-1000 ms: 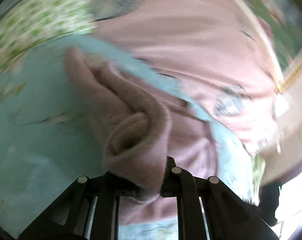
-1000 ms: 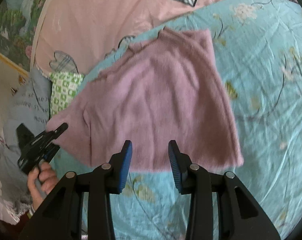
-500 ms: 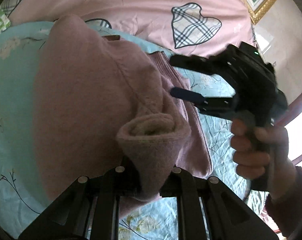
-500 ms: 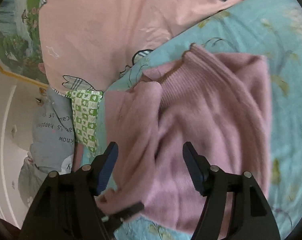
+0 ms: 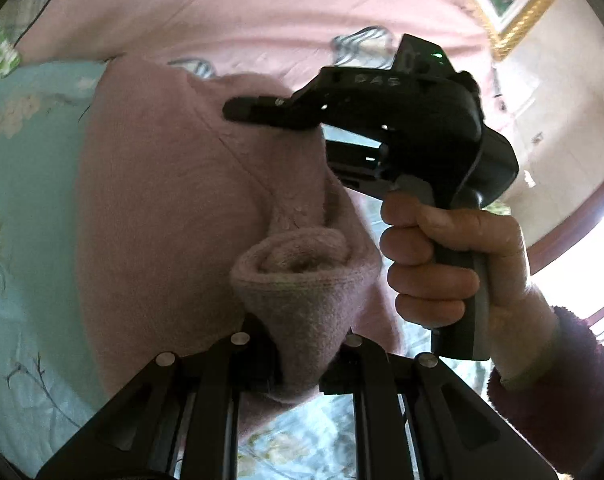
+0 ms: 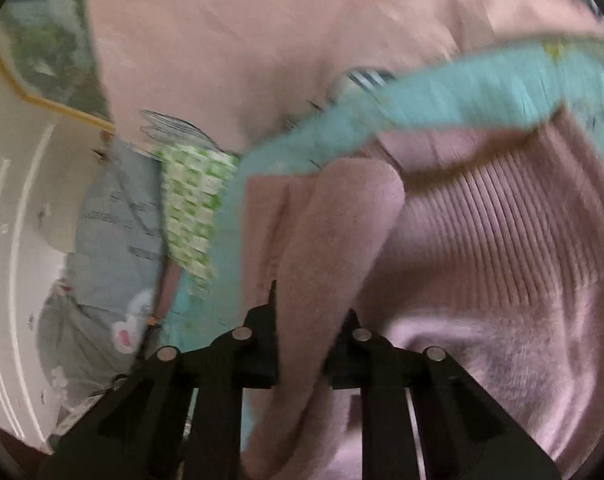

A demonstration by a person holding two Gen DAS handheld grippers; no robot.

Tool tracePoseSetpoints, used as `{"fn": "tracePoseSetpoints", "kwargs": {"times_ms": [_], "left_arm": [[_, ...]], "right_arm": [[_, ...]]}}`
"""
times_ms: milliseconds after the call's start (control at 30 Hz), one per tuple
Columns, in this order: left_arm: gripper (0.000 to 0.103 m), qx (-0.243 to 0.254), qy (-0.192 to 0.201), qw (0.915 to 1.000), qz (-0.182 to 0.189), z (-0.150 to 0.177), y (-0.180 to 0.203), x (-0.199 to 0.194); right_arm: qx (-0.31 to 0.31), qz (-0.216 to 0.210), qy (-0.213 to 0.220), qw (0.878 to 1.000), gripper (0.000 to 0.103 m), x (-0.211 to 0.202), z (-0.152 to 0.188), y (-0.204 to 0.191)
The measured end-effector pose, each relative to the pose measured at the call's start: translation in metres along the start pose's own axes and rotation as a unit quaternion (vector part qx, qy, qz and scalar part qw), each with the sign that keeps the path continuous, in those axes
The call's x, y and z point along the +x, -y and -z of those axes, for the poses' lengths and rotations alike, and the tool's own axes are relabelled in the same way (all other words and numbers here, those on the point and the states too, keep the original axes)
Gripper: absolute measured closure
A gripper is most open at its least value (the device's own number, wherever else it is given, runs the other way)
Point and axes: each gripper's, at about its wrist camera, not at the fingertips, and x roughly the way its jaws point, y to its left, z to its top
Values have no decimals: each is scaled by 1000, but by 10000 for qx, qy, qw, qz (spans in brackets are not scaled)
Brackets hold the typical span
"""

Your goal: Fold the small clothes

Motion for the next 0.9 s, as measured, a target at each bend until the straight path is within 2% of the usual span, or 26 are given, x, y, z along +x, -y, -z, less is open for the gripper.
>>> {"fn": "tracePoseSetpoints", "kwargs": {"times_ms": [167, 300, 400, 500, 700, 800, 867, 900], "left_arm": [[91, 498, 10, 9979, 404, -10, 41, 7], [91, 672, -332, 9960, 477, 5, 59, 48], [91, 772, -626, 9945, 333, 18, 63, 76], [91, 822, -798, 9931, 235, 25, 61, 92], [88, 918, -987, 9907, 207, 22, 60, 111], [81, 902, -1221, 9880, 279, 22, 61, 123], [60, 896, -1278, 9871, 361, 19, 60, 126], [54, 900, -1300, 9865, 433, 19, 60, 124]], "right_arm": [[-536, -20, 575, 9969, 87, -63, 4, -27], [-478, 568, 761, 9943, 87, -98, 20, 2], [-212, 991, 712, 9923, 87, -102, 32, 35], [-60, 1147, 677, 9911, 87, -98, 42, 60], [-11, 1349, 756, 9880, 87, -93, 47, 71], [-60, 1651, 665, 9840, 87, -90, 50, 76], [-79, 1731, 678, 9825, 85, -90, 53, 76], [-33, 1791, 726, 9811, 83, -93, 55, 77]]}}
